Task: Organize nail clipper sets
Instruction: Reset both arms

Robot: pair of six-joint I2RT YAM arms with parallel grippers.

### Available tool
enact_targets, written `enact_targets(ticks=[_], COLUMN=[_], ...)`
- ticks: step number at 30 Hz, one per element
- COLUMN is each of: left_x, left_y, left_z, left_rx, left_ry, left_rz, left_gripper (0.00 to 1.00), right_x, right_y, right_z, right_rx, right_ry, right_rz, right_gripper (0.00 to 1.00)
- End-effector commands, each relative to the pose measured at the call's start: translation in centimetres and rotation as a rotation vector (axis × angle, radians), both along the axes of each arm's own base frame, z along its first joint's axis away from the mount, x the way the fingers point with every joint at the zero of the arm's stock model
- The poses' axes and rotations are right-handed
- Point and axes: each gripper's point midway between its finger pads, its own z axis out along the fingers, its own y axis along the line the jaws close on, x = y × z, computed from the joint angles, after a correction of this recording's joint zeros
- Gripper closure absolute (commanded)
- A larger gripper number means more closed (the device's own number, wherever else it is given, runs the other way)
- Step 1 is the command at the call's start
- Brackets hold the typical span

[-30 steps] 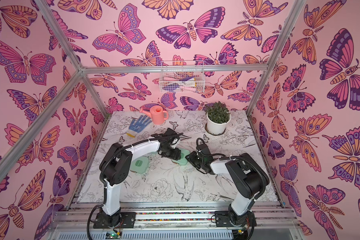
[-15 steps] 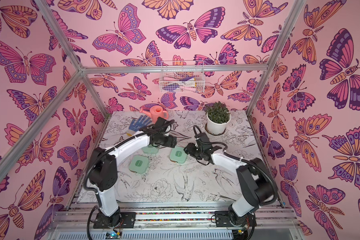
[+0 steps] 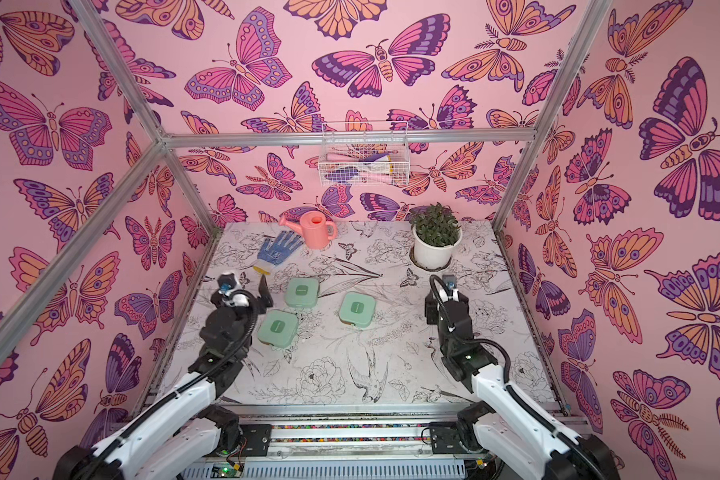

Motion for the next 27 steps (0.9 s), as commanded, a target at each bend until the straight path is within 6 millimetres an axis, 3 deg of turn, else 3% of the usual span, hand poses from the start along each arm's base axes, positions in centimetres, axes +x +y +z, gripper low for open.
enact_targets(ticks=[1, 4, 7, 12, 13, 14, 16, 17, 19, 22, 27], left_x=[0.2, 0.6, 1.4, 3.0, 2.9, 2.7, 3.2, 3.6, 4.7, 4.6, 4.6], left_y=[1.6, 2.7, 4.3, 5.0, 6.2, 8.0, 10.4, 10.9, 12.2, 12.2, 12.0], left_z=[1.9, -1.2, -5.1, -7.3, -7.8, -8.7, -8.9, -9.2, -9.4, -9.0, -9.1], left_rx=[0.004, 0.004, 0.026, 0.042, 0.052, 0.062, 0.055, 0.065, 0.077, 0.072, 0.071], left_ry=[-0.105, -0.109, -0.044, 0.01, 0.053, 0.103, 0.084, 0.145, 0.231, 0.203, 0.195], left_rz=[0.063, 0.099, 0.153, 0.181, 0.215, 0.265, 0.334, 0.348, 0.379, 0.382, 0.377], left_gripper=[0.08, 0.08, 0.08, 0.08, 0.08, 0.08, 0.08, 0.08, 0.08, 0.08, 0.08], right_x=[2.5, 3.3, 4.5, 6.1, 6.3, 6.3, 7.3, 8.3, 8.4, 8.3, 8.3], right_y=[-1.4, -2.5, -2.4, -5.3, -5.5, -5.2, -5.1, -4.1, -3.7, -3.7, -3.6], right_z=[3.5, 1.6, 1.2, -1.4, -1.1, -2.1, -2.5, -2.6, -2.7, -2.8, -2.8], right_rx=[0.087, 0.111, 0.088, 0.185, 0.19, 0.191, 0.191, 0.186, 0.182, 0.181, 0.182], right_ry=[-0.176, -0.222, -0.238, -0.255, -0.291, -0.224, -0.114, -0.114, -0.113, -0.076, -0.083], right_rz=[-0.017, -0.042, -0.026, -0.101, -0.098, -0.085, -0.091, -0.027, 0.0, -0.007, -0.001], right_gripper=[0.27, 0.23, 0.22, 0.21, 0.21, 0.21, 0.21, 0.2, 0.19, 0.07, 0.01])
